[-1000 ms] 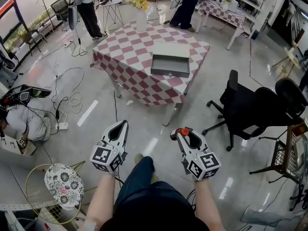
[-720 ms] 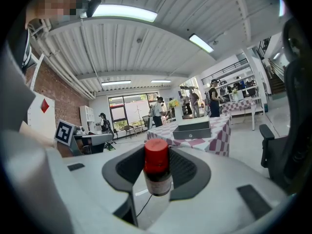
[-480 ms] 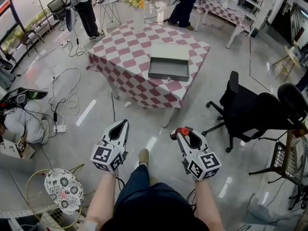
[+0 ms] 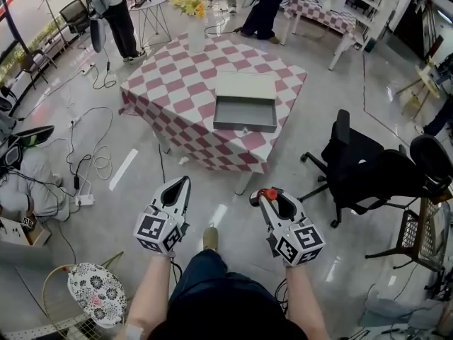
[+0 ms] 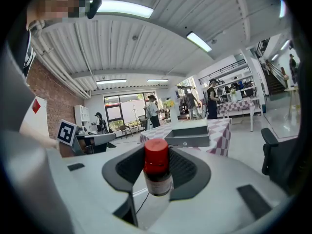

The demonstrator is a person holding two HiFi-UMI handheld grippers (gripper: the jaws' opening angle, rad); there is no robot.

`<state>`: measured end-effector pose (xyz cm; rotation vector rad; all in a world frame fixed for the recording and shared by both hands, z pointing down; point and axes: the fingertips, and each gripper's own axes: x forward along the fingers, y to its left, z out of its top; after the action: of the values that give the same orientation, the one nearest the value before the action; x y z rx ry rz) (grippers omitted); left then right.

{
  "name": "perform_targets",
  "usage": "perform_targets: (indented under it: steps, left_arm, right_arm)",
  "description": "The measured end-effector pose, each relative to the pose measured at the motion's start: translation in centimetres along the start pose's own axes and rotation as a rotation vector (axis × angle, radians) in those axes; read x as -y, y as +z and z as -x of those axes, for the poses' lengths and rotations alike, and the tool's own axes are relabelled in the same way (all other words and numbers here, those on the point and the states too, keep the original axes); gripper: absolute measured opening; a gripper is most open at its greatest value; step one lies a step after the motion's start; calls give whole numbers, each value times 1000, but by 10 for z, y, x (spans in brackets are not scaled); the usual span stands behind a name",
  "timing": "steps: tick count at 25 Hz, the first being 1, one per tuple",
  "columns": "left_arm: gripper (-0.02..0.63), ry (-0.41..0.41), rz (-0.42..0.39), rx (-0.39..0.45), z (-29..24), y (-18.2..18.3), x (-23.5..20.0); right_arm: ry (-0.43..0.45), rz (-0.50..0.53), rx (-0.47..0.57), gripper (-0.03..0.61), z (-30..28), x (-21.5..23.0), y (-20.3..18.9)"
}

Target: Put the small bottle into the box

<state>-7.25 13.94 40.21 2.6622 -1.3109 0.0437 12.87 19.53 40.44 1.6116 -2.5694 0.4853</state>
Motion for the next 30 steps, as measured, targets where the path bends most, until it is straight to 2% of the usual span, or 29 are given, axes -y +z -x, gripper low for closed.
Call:
perform_targets:
  steps: [10,30]
  left_arm:
    - [9,-42,-6,-4,-57,16,-38]
    - [9,-111,1,-32,-131,14,-102]
  right_arm:
    - [-24,-20,10,149,-55,21,21]
    - [-65,-55,17,149,-144,43,33]
